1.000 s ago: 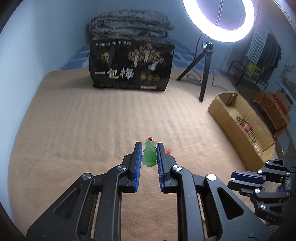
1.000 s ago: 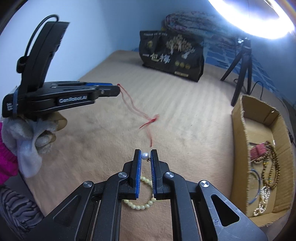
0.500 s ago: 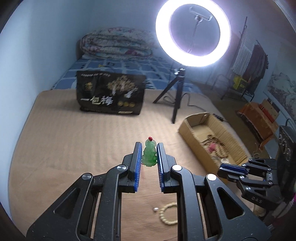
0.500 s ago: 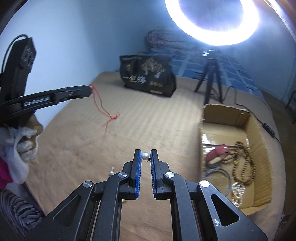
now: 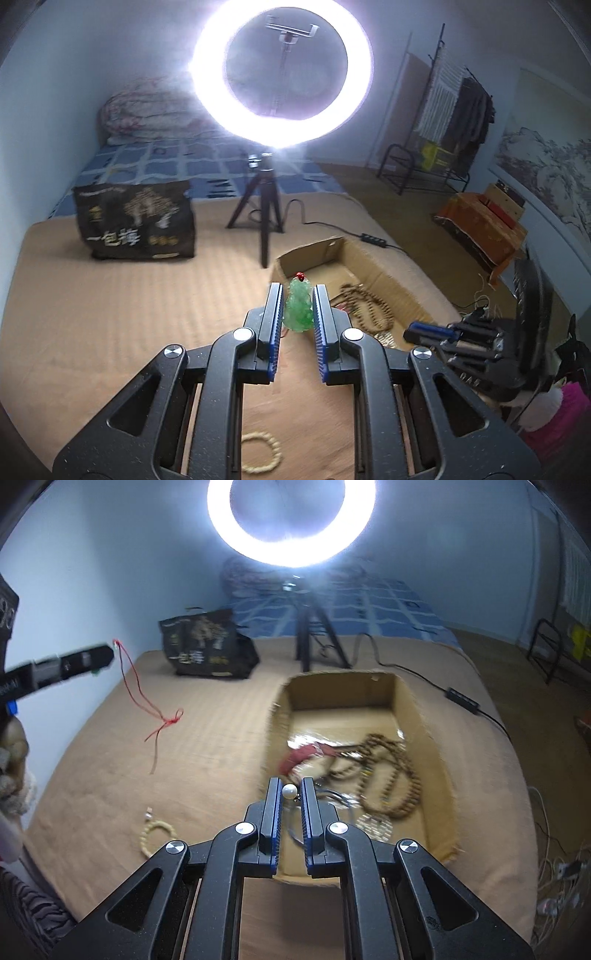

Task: Organize jewelry
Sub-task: 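Carry the jade pendant and cream bracelet into the cardboard box and open both tools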

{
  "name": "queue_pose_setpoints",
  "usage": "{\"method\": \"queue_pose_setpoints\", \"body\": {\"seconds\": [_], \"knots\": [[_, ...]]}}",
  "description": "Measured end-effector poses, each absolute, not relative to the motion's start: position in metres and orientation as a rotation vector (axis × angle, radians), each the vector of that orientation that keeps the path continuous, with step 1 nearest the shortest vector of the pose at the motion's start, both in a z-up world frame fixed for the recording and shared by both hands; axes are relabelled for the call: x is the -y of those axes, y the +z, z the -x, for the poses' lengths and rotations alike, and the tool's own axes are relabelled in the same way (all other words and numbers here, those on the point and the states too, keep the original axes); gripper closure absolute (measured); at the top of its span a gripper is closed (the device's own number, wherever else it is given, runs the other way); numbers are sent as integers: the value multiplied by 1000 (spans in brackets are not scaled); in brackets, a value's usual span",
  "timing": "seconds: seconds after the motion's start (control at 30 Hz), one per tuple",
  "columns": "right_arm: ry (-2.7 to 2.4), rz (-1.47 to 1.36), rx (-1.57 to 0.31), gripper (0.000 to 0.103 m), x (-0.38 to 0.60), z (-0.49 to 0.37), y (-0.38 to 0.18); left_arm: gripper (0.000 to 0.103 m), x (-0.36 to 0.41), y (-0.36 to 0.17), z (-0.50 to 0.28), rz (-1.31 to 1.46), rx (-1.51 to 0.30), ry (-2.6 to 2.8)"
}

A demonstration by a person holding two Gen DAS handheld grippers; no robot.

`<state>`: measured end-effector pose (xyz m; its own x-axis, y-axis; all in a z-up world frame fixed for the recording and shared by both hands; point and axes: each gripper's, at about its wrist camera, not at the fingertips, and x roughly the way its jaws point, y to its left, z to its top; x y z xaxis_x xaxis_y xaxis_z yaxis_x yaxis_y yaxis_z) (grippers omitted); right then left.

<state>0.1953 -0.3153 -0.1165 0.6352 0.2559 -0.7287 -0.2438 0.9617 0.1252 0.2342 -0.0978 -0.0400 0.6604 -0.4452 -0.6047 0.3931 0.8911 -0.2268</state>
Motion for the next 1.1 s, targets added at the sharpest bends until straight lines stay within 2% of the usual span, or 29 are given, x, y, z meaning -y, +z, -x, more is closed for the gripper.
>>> {"method": "queue_pose_setpoints", "body": {"seconds": [0.53, 1.1], "knots": [[256, -35, -915, 95, 356, -202, -151, 89, 181, -59, -301, 58, -703, -493], [282, -53, -948, 94, 353, -215, -165, 88, 215, -113, -337, 9, -814, -475]]}}
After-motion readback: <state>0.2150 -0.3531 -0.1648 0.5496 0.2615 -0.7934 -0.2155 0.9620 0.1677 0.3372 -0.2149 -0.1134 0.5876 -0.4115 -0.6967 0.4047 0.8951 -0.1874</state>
